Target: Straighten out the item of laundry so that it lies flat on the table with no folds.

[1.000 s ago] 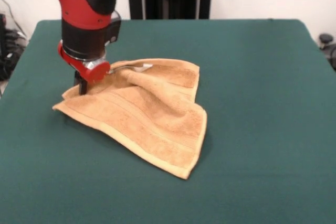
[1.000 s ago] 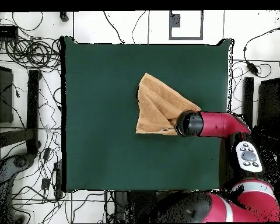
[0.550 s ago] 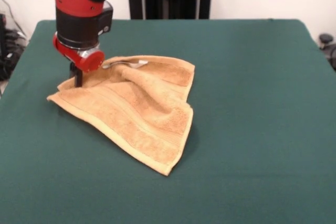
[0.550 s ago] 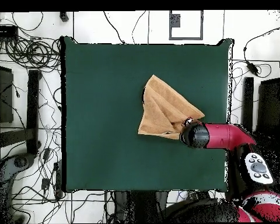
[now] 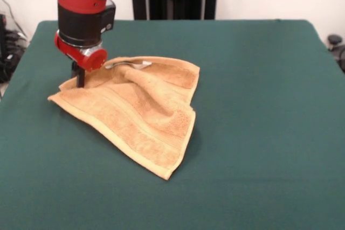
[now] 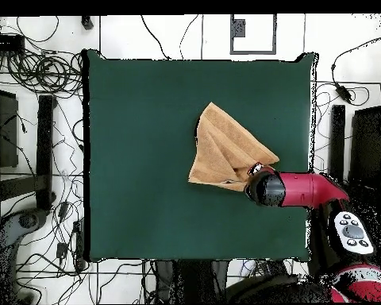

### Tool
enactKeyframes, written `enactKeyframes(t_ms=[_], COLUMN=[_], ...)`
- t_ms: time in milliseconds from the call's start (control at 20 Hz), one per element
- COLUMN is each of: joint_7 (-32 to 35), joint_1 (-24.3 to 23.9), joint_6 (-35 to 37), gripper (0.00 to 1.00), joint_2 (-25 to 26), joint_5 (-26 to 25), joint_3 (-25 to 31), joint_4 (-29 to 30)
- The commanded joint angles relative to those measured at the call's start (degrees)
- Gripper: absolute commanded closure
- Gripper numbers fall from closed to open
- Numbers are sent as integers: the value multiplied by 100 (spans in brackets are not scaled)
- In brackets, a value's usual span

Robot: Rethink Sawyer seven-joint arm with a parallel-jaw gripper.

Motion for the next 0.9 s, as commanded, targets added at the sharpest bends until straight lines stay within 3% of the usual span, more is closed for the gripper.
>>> enactKeyframes(t_ms=[50, 900], joint_7=[-1408, -2178], joint_1=[0, -217], joint_6=[691, 1831], gripper=[100, 100], joint_2=[153, 6], joint_5=[-267, -187], joint_3=[618, 1074], joint_4=[708, 184])
